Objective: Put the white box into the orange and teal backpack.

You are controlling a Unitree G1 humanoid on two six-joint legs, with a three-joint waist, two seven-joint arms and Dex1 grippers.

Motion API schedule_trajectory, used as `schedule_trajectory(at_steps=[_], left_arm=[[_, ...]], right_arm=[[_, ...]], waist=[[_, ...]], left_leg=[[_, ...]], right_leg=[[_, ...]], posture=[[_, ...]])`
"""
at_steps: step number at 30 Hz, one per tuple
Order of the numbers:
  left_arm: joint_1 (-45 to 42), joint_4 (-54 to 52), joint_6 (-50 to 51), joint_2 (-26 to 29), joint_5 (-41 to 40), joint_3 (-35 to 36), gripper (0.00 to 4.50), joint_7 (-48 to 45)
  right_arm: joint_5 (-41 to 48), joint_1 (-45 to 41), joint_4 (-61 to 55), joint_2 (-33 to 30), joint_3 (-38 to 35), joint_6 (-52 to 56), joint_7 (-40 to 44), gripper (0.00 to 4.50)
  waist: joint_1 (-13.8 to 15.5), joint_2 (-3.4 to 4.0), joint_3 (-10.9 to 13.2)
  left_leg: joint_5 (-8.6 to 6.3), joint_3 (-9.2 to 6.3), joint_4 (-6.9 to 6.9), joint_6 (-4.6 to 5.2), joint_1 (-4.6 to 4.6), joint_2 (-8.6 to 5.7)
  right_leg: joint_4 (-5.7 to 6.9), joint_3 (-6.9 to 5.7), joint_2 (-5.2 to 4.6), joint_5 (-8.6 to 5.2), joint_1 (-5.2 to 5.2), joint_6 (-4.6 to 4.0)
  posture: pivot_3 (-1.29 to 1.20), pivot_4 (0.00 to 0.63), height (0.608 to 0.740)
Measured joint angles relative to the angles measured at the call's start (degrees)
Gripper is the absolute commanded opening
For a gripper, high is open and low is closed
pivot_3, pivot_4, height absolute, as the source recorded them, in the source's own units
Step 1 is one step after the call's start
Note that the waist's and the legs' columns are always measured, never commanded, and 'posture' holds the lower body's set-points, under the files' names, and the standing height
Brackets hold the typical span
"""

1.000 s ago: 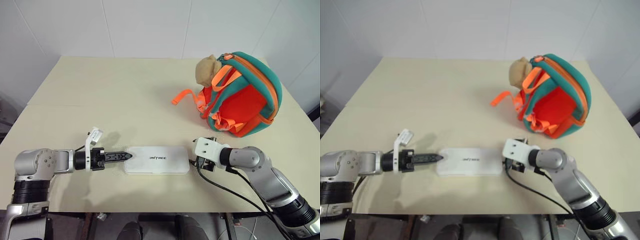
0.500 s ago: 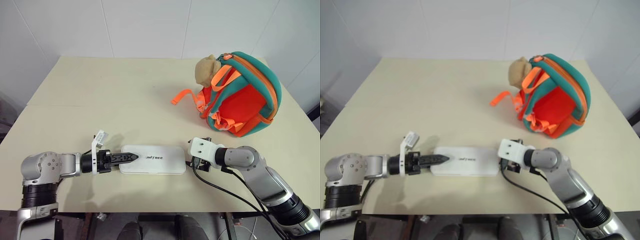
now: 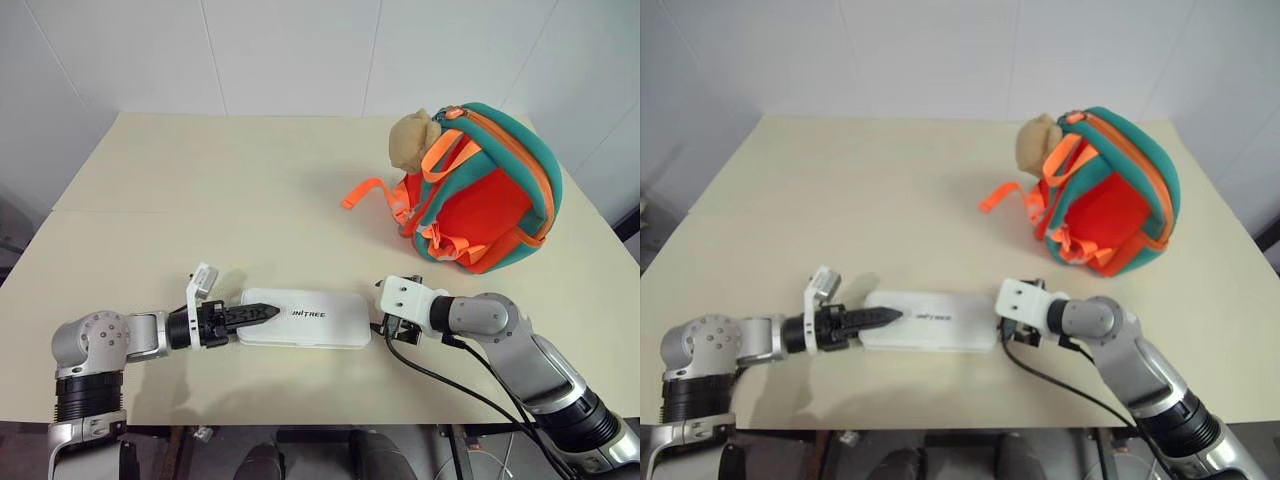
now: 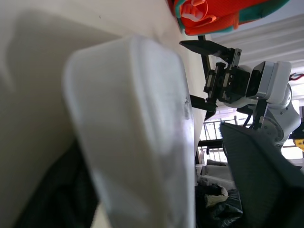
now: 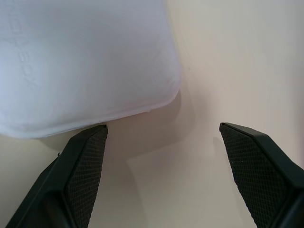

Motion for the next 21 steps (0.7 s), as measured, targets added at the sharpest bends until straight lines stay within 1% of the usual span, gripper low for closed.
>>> schedule_trajectory(at_steps=[4,5,10,13,16,18,21], left_arm=[[-1.48,1.84,-0.44,0.81,-0.54,-0.42,1.52,-2.22],[-2.2,2.18,-0.63,1.57,-0.95,-1.19,1.37,-3.41],[-3.96,3.87,-2.31,4.29,-0.94,-4.77,1.32,-6.52],[-4.67,4.35,-2.69,4.63,-1.03,-5.86,1.32,-7.44],[-6.08,5.32,-1.78,4.05,-1.09,-5.79,1.32,-6.55],[-7.65,7.4,-1.1,3.43,-1.08,-4.56,1.32,-5.09],[-10.75,11.3,0.02,2.1,-1.17,0.58,1.32,-2.18]], right_arm=[[0.0,0.04,0.0,-0.13,-0.02,-0.03,0.0,4.5],[-0.01,0.05,0.01,-0.16,-0.02,-0.02,0.0,4.5],[0.1,0.22,0.01,-0.25,-0.23,-0.15,-0.01,4.5],[0.32,0.48,-0.01,-0.24,-0.61,-0.11,-0.08,4.5],[1.53,1.18,-0.04,-0.11,-3.03,1.77,-0.65,4.5],[2.96,1.38,-0.36,0.38,-5.53,3.49,-1.23,4.5],[6.53,2.17,-2.85,2.1,-11.54,7.29,-2.36,4.5]], waist=[[0.04,0.0,0.0],[0.03,-0.02,-0.01],[0.02,-0.02,-0.01],[0.03,-0.02,-0.01],[0.11,-0.02,0.0],[0.18,-0.01,0.0],[0.19,-0.01,0.01]], left_leg=[[0.0,-0.01,0.01,0.0,-0.02,0.0],[0.0,-0.03,0.02,0.0,-0.01,0.0],[0.0,-0.04,0.0,0.0,-0.01,0.0],[0.0,-0.02,0.0,0.0,-0.03,-0.01],[0.0,-0.05,0.01,0.0,-0.09,-0.01],[0.0,-0.09,0.02,0.0,-0.1,-0.02],[0.0,-0.17,0.02,0.0,-0.16,-0.01]], right_leg=[[-0.01,-0.02,0.0,0.0,0.0,0.0],[0.0,-0.05,0.0,0.0,0.01,0.0],[-0.01,-0.04,0.0,0.0,0.01,-0.01],[-0.04,-0.03,-0.01,0.0,0.01,0.0],[-0.04,-0.05,-0.01,0.0,-0.02,0.01],[-0.03,-0.07,-0.01,0.0,-0.03,0.01],[-0.01,-0.13,0.0,0.01,-0.07,0.01]], posture=[[0.0,0.15,0.74],[0.0,0.15,0.74],[0.0,0.15,0.74],[0.0,0.15,0.74],[0.0,0.15,0.74],[0.0,0.15,0.74],[0.0,0.15,0.74]])
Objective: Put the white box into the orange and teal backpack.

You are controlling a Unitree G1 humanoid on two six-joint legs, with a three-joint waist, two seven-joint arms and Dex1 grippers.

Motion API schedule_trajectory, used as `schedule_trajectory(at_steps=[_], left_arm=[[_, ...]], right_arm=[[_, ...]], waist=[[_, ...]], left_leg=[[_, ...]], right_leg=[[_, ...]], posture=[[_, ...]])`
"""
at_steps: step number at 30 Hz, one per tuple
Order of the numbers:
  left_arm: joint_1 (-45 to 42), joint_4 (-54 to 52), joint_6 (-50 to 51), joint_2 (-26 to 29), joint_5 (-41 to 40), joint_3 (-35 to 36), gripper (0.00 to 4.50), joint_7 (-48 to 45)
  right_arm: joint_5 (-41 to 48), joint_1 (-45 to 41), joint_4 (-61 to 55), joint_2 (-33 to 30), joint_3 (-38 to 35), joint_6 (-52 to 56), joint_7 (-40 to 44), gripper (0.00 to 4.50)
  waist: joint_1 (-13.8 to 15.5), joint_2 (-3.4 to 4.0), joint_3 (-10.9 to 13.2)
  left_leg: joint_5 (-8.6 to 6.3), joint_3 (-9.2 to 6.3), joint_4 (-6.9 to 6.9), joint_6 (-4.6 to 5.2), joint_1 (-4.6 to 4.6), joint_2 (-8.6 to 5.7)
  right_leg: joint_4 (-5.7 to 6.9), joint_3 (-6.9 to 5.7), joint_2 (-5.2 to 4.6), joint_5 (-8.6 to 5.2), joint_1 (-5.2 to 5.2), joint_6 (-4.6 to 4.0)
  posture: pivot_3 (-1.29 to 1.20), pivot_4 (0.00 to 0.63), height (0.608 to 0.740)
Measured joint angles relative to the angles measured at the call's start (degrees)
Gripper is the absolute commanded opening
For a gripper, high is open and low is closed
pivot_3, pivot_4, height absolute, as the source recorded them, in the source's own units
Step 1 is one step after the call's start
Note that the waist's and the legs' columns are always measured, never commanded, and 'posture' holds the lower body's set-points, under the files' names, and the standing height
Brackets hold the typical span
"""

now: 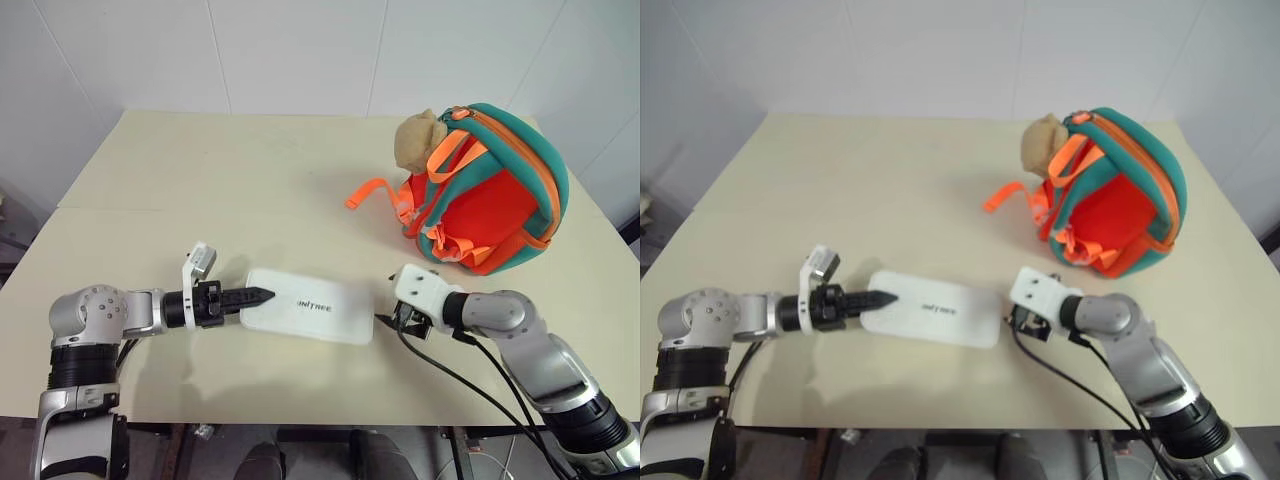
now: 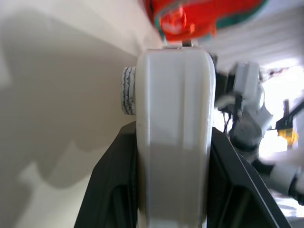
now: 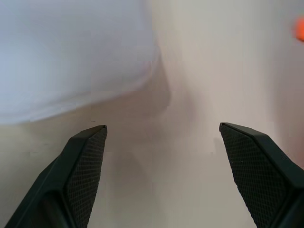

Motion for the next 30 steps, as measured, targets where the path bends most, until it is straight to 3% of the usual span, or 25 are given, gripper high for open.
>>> schedule_trajectory(at_steps=[4,13,21,30], left_arm=[[-3.99,3.84,2.77,-0.48,-0.01,5.39,1.32,3.67],[-7.41,14.15,6.31,-0.44,-4.22,7.43,1.32,8.19],[-8.54,15.8,6.35,0.43,-9.96,9.35,1.32,10.57],[-6.89,15.85,6.38,5.34,-19.22,5.01,1.32,11.64]], right_arm=[[5.6,0.87,-4.36,3.82,-8.73,5.69,-2.6,4.5],[12.05,0.89,-4.94,7.94,-21.5,9.33,-10.06,4.5],[14.72,-4.09,6.4,10.77,-23.54,4.29,-13.66,4.5],[16.37,-11.44,21.75,12.69,-22.91,-5.46,-13.91,4.5]], waist=[[-0.12,0.0,0.0],[-0.07,0.01,0.0],[-0.28,0.02,0.01],[-0.31,0.06,0.03]], left_leg=[[0.0,0.01,-0.03,0.0,-0.02,-0.01],[0.01,0.0,-0.05,-0.02,-0.04,-0.01],[0.02,0.08,-0.11,-0.04,-0.03,0.0],[0.04,0.16,-0.36,-0.09,-0.03,0.01]], right_leg=[[-0.04,0.01,0.0,0.0,-0.03,0.01],[0.01,0.02,-0.01,0.0,-0.08,0.01],[0.06,0.09,0.0,0.0,-0.16,0.02],[0.06,0.15,-0.01,0.0,-0.24,0.02]], posture=[[0.0,0.15,0.74],[0.0,0.15,0.74],[0.0,0.15,0.74],[0.0,0.15,0.74]])
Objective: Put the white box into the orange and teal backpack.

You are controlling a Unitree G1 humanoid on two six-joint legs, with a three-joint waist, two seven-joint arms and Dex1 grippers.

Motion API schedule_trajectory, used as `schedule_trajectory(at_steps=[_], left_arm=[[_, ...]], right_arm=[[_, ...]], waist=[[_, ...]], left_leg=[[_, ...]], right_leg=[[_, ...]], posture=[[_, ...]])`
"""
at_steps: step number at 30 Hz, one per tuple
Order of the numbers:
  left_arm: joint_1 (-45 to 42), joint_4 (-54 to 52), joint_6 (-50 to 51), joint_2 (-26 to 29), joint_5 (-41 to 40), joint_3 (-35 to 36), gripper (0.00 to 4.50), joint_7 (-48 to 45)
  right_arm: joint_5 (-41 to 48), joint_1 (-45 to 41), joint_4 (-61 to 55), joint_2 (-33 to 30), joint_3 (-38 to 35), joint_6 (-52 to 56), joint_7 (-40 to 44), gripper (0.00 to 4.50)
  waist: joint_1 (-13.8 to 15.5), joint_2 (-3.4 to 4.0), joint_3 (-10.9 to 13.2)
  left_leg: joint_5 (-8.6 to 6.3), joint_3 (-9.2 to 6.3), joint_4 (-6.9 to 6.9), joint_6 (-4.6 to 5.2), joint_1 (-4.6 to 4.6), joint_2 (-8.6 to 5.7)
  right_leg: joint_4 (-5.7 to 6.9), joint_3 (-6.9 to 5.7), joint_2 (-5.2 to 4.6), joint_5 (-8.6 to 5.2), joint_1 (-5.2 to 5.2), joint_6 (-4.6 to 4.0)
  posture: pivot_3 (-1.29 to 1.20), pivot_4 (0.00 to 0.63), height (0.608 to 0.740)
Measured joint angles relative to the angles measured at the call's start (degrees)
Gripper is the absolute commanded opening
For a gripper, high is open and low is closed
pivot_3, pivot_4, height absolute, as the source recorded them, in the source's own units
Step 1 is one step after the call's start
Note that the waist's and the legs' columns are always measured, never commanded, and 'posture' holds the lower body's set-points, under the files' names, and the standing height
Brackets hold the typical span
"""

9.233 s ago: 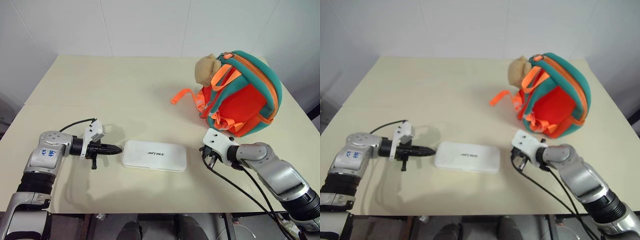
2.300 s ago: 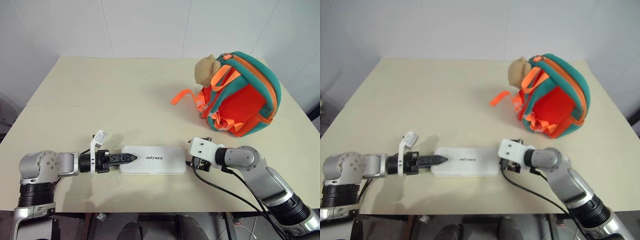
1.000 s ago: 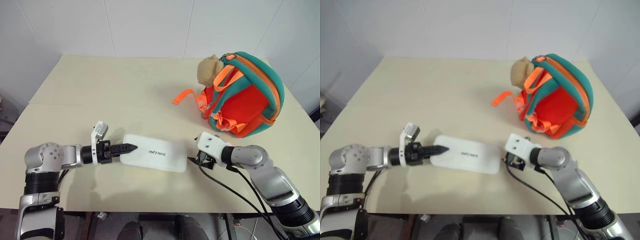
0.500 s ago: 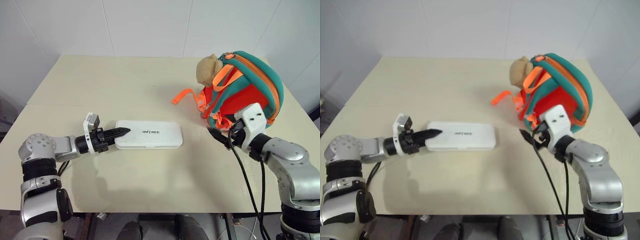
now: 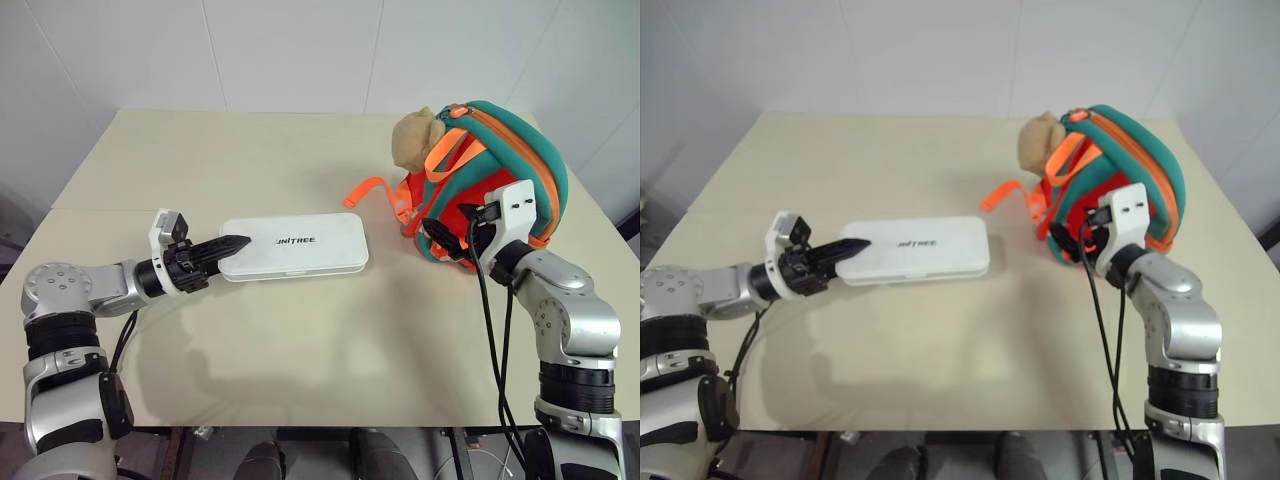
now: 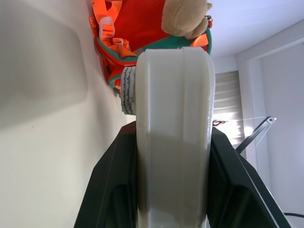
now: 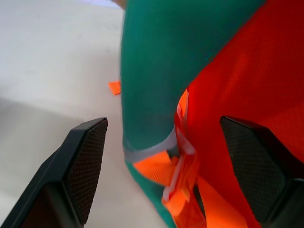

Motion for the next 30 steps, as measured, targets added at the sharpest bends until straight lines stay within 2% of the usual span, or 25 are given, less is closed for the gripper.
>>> schedule_trajectory(at_steps=[6,15,18,26,28,30], left_arm=[[0.91,0.0,-0.01,3.32,-3.83,-1.29,1.32,0.98],[2.18,-0.33,0.0,3.6,-6.69,-1.89,1.32,3.08],[2.29,-0.77,-0.01,3.6,-7.48,-1.88,1.32,3.89],[4.07,-2.62,0.0,3.51,-9.22,-1.74,1.32,5.82],[4.18,-2.72,0.0,3.41,-9.38,-1.73,1.32,6.14],[4.21,-2.95,0.0,3.41,-9.64,-1.7,1.32,6.27]], right_arm=[[1.0,-3.5,6.67,0.63,1.55,-4.94,0.96,4.5],[-1.02,-11.25,20.94,1.77,5.73,-13.41,1.37,4.5],[-2.18,-13.64,24.83,2.6,6.34,-14.83,-0.17,3.58],[-2.5,-13.65,26.26,3.93,6.68,-17.53,-1.67,0.97],[-2.6,-13.65,26.21,4.29,6.7,-17.89,-1.84,0.6],[-2.6,-13.51,25.75,4.98,6.85,-18.03,-1.9,0.59]], waist=[[-0.04,0.03,0.02],[-0.3,0.04,0.03],[-0.31,0.04,0.03],[-0.33,0.05,0.03],[-0.34,0.05,0.03],[-0.44,0.05,0.03]], left_leg=[[0.0,0.03,-0.07,-0.01,0.0,0.01],[0.02,0.1,-0.03,-0.03,0.0,0.0],[0.03,0.07,-0.02,-0.05,0.01,0.03],[0.2,0.11,-0.05,-0.36,-0.02,0.02],[0.21,0.1,-0.04,-0.37,-0.02,0.02],[0.21,0.1,-0.04,-0.38,-0.01,0.02]], right_leg=[[0.01,0.01,0.0,0.0,-0.02,0.0],[0.0,0.06,0.01,0.0,-0.06,0.0],[0.02,0.04,0.02,0.0,-0.07,0.0],[0.09,0.05,0.01,0.01,-0.07,0.02],[0.09,0.05,0.02,0.01,-0.07,0.02],[0.1,0.05,0.02,0.01,-0.08,0.02]], posture=[[0.0,0.15,0.74],[0.0,0.15,0.74],[0.0,0.15,0.74],[0.0,0.15,0.74],[0.0,0.15,0.74],[0.0,0.15,0.74]])
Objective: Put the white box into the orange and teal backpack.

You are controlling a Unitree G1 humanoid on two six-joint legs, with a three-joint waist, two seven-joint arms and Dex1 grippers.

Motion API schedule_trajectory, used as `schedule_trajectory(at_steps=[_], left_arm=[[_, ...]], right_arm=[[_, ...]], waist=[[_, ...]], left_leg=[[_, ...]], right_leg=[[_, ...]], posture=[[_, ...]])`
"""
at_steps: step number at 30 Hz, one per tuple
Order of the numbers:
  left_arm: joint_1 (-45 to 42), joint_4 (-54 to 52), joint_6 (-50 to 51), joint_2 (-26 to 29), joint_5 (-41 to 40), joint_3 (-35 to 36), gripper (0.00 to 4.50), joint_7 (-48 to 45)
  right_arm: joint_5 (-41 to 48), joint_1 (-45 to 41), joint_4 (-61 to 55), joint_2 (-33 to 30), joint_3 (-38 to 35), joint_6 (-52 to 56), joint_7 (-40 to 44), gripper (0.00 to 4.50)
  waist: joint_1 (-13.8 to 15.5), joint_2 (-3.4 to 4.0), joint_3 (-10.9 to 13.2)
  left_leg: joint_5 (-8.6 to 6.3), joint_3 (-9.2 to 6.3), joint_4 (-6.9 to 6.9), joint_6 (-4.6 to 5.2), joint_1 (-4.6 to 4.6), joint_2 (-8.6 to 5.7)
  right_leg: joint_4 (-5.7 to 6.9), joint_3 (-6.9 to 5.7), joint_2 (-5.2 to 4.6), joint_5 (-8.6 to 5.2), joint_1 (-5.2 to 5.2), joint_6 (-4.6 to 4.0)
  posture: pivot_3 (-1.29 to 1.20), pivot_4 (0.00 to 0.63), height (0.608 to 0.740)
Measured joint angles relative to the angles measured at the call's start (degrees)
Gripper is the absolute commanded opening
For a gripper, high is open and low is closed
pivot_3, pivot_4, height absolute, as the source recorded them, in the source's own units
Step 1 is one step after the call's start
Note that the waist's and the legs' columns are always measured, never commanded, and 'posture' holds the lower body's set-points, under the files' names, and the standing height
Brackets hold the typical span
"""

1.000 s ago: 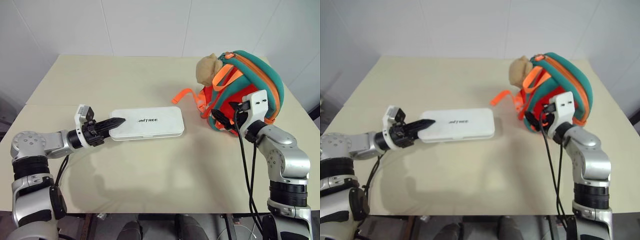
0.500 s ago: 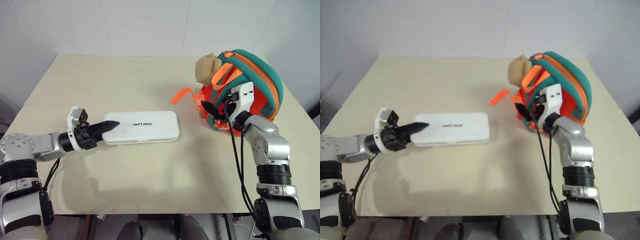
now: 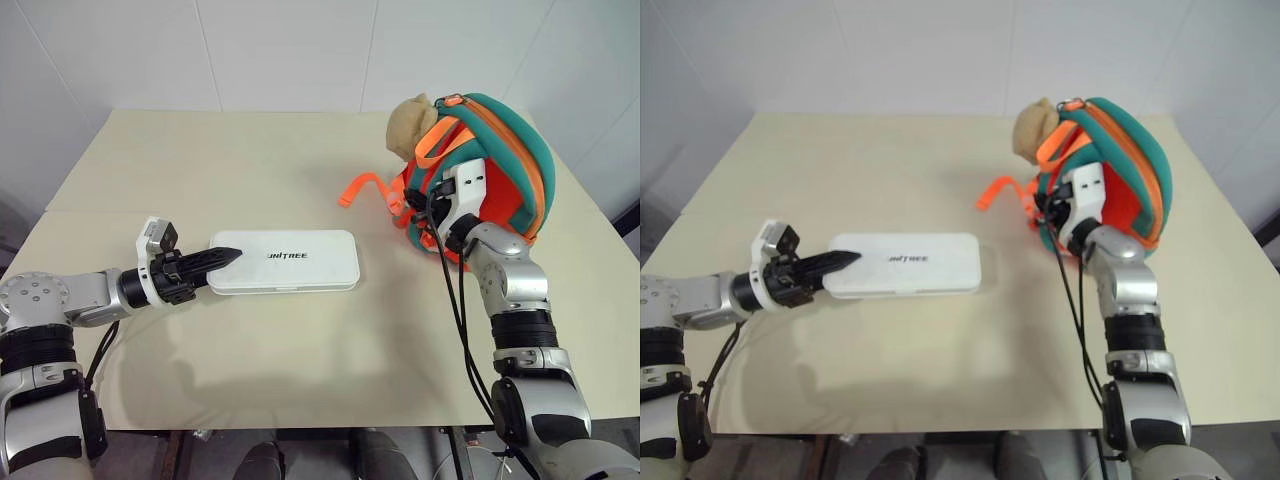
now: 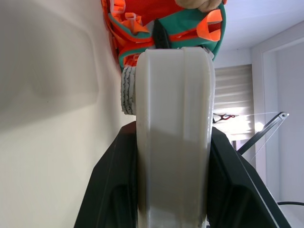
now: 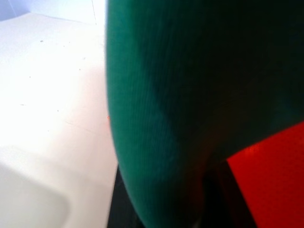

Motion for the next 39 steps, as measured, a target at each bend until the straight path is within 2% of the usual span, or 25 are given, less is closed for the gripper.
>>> schedule_trajectory(at_steps=[4,10,22,30,39], left_arm=[[0.02,-0.03,0.0,0.02,0.03,0.05,1.32,0.03],[-0.05,0.88,-0.05,2.41,2.75,1.59,1.32,-0.44],[-4.0,5.78,-4.04,9.85,12.92,3.99,1.32,-8.34],[-6.61,7.69,-5.48,12.22,19.81,1.02,1.32,-15.82],[-10.33,10.25,-8.19,13.92,27.01,-3.75,1.32,-24.6]], right_arm=[[0.52,1.06,-4.32,0.52,0.87,0.42,0.23,0.59],[3.71,4.43,-16.36,-0.73,3.25,7.61,4.15,0.59],[12.56,12.88,-40.62,-11.41,8.05,22.27,15.12,0.59],[20.92,15.1,-52.33,-17.03,9.72,28.72,20.2,0.59],[37.44,12.83,-60.34,-23.44,7.22,37.57,22.68,0.59]], waist=[[-0.07,0.01,0.01],[-0.14,0.01,0.01],[0.26,0.01,0.01],[0.39,0.0,0.01],[0.5,0.0,0.01]], left_leg=[[0.0,0.0,-0.02,-0.01,0.0,0.0],[0.01,0.02,-0.19,-0.01,-0.04,0.03],[-0.01,0.27,-0.32,0.01,-0.23,0.07],[-0.03,0.34,-0.26,0.06,-0.47,0.09],[-0.24,0.3,0.07,0.42,-0.73,0.11]], right_leg=[[0.02,0.0,0.0,0.0,-0.02,0.0],[-0.03,0.0,0.03,0.0,-0.12,-0.01],[-0.03,0.02,0.04,-0.02,-0.45,-0.03],[0.01,0.02,0.03,-0.02,-0.69,-0.03],[-0.01,-0.05,0.03,-0.02,-0.78,-0.03]], posture=[[0.0,0.15,0.74],[0.0,0.15,0.74],[0.0,0.15,0.74],[0.0,0.15,0.74],[0.0,0.15,0.74]])
